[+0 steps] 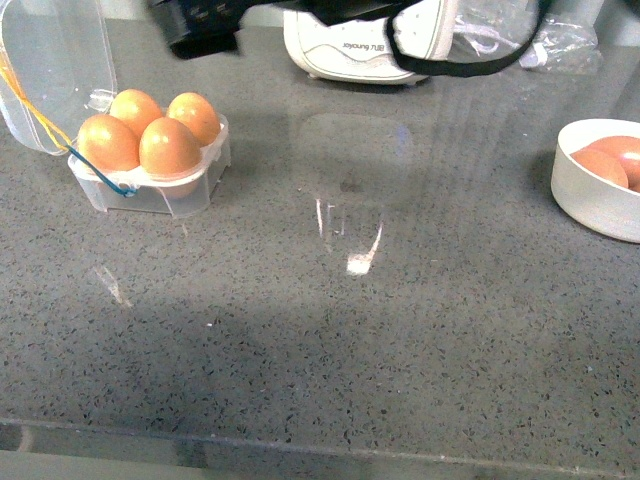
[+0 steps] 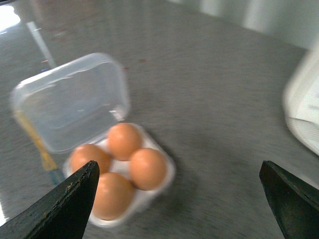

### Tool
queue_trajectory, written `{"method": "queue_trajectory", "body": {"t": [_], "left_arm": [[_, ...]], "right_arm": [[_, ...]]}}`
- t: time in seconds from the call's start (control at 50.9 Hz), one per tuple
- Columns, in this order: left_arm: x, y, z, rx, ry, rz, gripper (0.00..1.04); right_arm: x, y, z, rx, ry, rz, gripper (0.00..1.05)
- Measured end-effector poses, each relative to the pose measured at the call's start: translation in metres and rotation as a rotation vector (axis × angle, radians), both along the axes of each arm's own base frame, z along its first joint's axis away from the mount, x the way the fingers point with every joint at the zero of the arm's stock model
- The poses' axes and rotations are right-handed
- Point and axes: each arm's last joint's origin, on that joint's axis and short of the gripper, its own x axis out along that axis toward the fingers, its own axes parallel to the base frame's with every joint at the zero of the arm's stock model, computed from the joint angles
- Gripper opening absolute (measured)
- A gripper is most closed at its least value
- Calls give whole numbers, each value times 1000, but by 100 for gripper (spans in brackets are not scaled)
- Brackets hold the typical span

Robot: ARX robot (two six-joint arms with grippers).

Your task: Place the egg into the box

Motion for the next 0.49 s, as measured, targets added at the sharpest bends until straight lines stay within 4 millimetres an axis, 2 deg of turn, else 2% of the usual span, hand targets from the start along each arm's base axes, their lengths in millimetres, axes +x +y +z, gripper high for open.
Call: {"method": "queue_trajectory", "body": {"t": [0.137, 0.216, 0.314, 0.393, 0.432, 0.491], "left_arm": [[0, 0, 0, 0, 0, 0, 98], [0, 0, 0, 0, 0, -1, 98], [0, 0, 0, 0, 0, 0, 98], [0, 0, 0, 0, 0, 1, 98], [0, 0, 0, 0, 0, -1, 98], [0, 0, 0, 0, 0, 3, 98]], "right_arm": [[-16, -50, 6, -15, -21, -327, 97], [-15, -59, 7, -6, -19, -365, 97], [-16, -57, 4, -10, -24, -380, 97], [-22, -60, -1, 26, -148, -552, 87], [-30, -68, -5, 49, -213, -676, 80], [-44, -81, -10, 74, -257, -753, 71]]}}
